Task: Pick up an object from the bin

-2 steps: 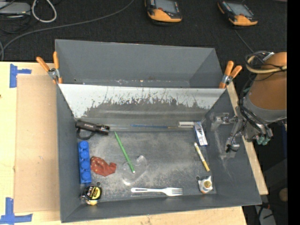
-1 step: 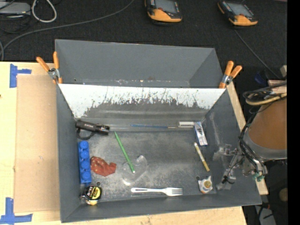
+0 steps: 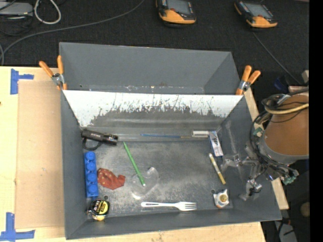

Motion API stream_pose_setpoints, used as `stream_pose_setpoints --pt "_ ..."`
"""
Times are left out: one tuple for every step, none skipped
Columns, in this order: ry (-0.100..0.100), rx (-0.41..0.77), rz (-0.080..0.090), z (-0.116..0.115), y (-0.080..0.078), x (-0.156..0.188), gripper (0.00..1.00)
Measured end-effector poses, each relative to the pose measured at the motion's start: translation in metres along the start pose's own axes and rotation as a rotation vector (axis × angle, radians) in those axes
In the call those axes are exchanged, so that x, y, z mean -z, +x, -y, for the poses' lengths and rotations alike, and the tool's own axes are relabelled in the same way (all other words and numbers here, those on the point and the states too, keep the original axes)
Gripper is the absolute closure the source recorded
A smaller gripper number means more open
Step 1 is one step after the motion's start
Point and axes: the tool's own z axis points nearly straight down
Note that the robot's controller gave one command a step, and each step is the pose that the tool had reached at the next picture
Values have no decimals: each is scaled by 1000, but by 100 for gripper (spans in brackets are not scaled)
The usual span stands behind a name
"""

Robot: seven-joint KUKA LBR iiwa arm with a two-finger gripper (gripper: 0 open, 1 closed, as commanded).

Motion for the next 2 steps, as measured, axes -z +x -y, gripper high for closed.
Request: stream_pose_setpoints --pt "-7 -16 -8 -16 18 1 0" --pt "-6 406 -2 -22 15 -36 0"
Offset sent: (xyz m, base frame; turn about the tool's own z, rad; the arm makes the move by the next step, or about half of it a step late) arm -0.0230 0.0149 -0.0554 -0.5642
